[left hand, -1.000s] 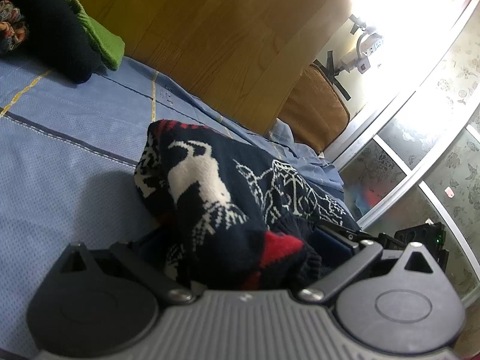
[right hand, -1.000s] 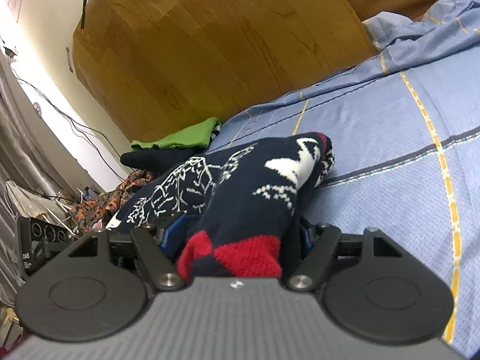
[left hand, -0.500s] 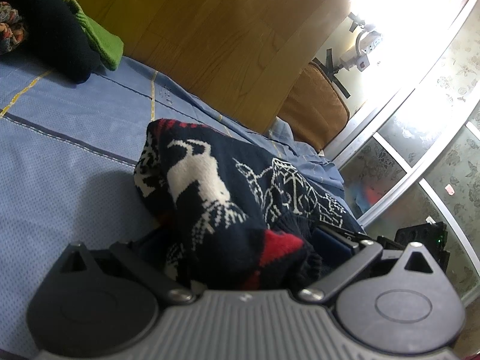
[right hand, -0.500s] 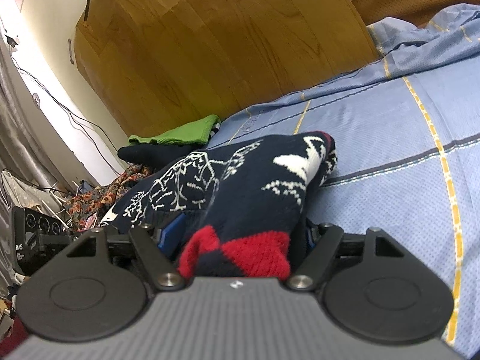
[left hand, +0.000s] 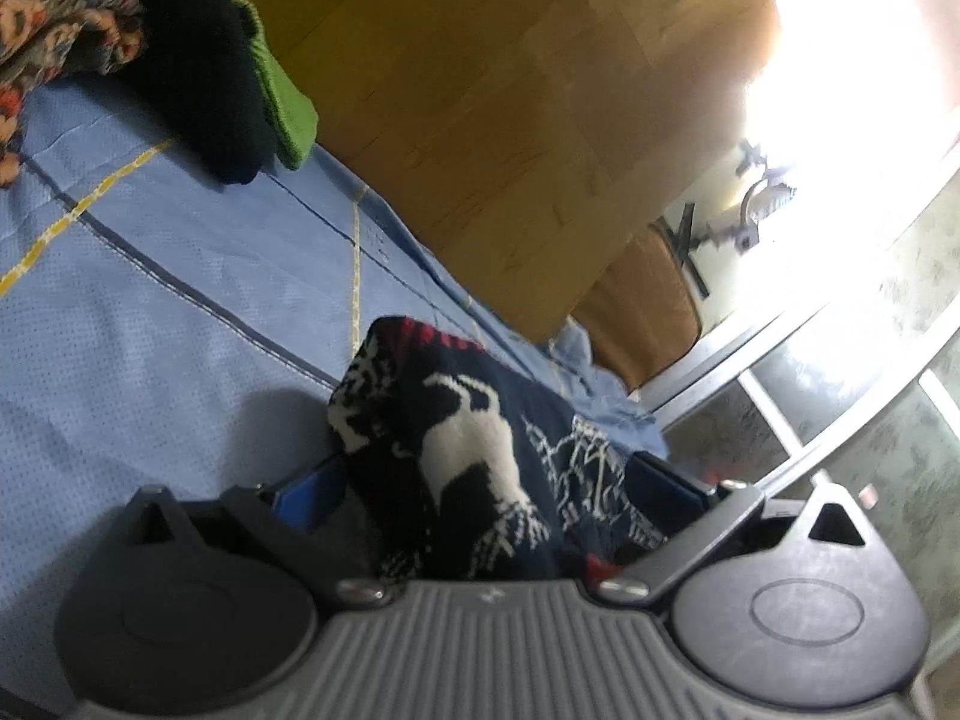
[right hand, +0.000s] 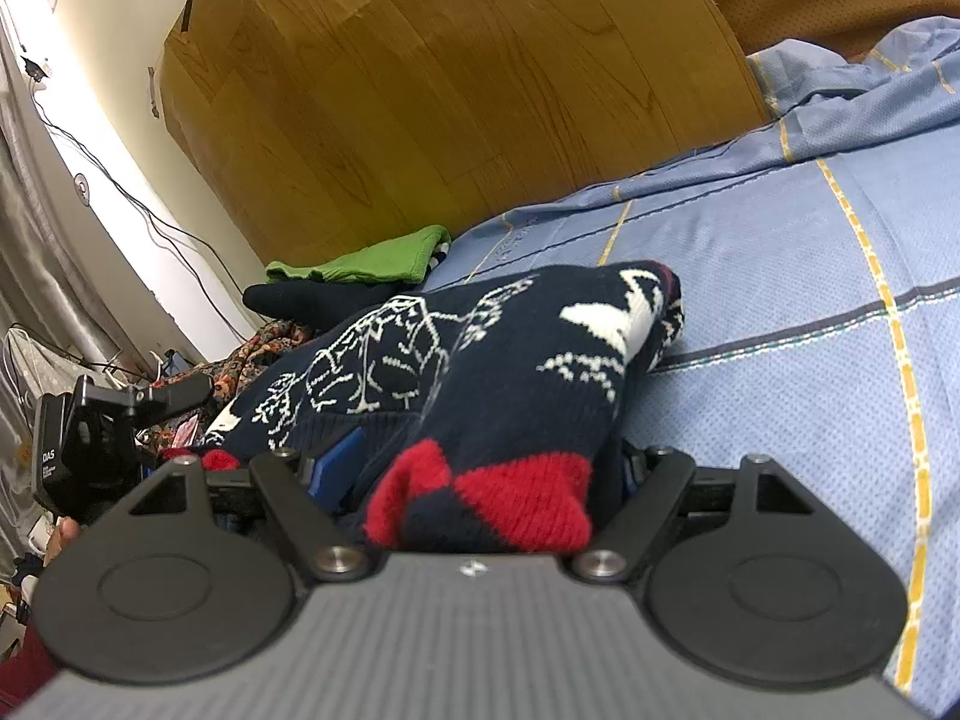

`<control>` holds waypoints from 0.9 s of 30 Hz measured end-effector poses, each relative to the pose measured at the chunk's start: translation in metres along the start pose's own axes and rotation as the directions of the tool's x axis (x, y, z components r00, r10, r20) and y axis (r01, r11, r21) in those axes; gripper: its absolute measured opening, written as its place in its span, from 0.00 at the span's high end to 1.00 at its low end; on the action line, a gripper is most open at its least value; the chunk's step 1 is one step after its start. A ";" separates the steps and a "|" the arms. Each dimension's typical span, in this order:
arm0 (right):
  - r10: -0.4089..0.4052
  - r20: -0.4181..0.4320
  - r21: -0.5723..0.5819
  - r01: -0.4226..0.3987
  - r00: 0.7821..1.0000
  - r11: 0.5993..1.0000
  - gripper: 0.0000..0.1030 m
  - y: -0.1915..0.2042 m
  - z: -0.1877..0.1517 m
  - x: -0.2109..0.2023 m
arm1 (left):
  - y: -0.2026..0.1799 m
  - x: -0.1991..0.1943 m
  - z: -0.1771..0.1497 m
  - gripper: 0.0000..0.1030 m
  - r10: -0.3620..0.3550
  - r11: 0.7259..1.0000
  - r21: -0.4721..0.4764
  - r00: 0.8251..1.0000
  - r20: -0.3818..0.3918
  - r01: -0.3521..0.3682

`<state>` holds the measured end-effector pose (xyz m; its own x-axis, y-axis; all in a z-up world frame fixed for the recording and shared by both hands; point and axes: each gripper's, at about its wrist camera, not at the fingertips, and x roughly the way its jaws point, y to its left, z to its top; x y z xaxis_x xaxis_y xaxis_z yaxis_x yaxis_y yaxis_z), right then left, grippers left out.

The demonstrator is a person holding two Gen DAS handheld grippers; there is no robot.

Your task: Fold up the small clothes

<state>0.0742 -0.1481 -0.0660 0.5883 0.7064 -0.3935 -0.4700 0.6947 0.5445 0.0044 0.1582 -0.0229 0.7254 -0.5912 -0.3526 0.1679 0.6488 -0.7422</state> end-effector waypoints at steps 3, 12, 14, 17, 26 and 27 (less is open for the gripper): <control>0.000 0.001 0.001 0.000 1.000 1.000 0.21 0.000 0.000 0.000 | -0.012 0.009 -0.005 0.01 0.048 0.996 0.080 0.998 -0.034 -0.045; 0.005 -0.001 -0.003 -0.005 1.000 1.000 0.19 0.002 -0.002 -0.002 | -0.021 0.017 -0.013 0.27 0.116 0.983 0.153 0.991 -0.065 -0.105; 0.006 -0.001 -0.003 -0.006 1.000 1.000 0.19 0.001 -0.002 -0.002 | -0.018 0.018 -0.012 0.36 0.112 0.985 0.138 0.991 -0.074 -0.101; 0.003 -0.006 -0.008 -0.003 1.000 1.000 0.20 0.002 -0.001 -0.002 | -0.017 0.019 -0.013 0.43 0.112 0.986 0.131 0.991 -0.079 -0.101; -0.022 0.019 -0.105 0.024 1.000 0.994 0.52 0.018 -0.009 -0.009 | -0.035 0.010 -0.023 0.50 0.130 0.973 0.194 0.992 -0.009 -0.125; -0.020 0.027 -0.109 0.023 0.999 0.994 0.53 0.018 -0.010 -0.010 | -0.036 0.008 -0.023 0.51 0.129 0.973 0.193 0.992 -0.004 -0.126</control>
<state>0.0535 -0.1412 -0.0594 0.6151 0.6883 -0.3846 -0.5251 0.7215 0.4513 -0.0112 0.1184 -0.0121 0.7385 -0.5041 -0.4478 0.2010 0.7985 -0.5674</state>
